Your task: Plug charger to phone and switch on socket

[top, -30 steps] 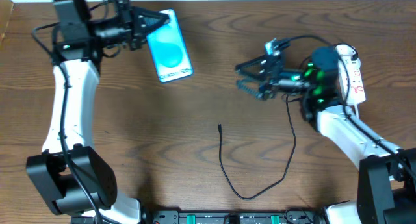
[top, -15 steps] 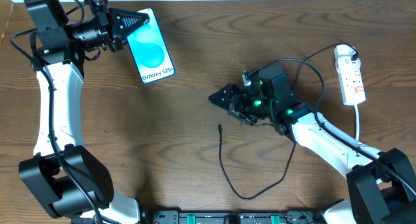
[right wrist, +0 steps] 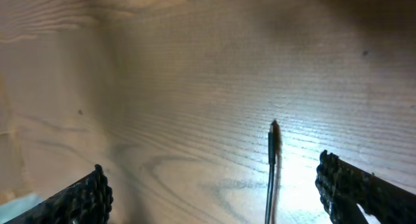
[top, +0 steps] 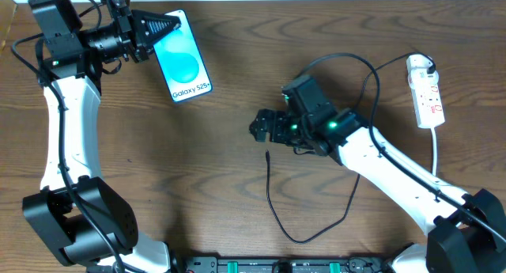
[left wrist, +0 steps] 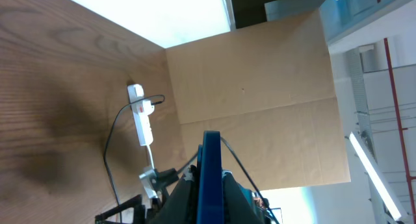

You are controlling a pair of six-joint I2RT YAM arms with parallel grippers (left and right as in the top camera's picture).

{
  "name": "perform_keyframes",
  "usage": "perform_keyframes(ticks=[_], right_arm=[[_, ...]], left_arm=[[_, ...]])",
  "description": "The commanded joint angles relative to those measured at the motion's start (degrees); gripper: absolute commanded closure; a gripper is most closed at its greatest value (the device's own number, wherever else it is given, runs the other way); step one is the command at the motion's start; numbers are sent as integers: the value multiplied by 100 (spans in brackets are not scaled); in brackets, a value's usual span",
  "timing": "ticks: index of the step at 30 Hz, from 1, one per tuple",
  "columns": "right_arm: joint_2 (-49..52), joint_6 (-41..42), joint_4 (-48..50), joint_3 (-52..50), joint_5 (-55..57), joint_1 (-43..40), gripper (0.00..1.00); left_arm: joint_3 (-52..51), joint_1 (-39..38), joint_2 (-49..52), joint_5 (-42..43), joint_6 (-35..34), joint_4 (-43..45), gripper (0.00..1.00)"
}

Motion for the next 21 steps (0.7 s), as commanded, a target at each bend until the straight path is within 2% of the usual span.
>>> perform_keyframes(ticks=[1,5,10,21], right_arm=[[291,-208,-201,284,732,225,1],[883,-138,-448,553,800,411,7],[1368,-4,-741,804,1080,525,8],[1845,44,-887,820,1204,699,14]], left_arm=[[-13,28,-13,258,35,11,93],[-13,28,-13,258,35,11,93],[-13,28,-13,258,35,11,93],[-13,28,-13,256,37,11,93]])
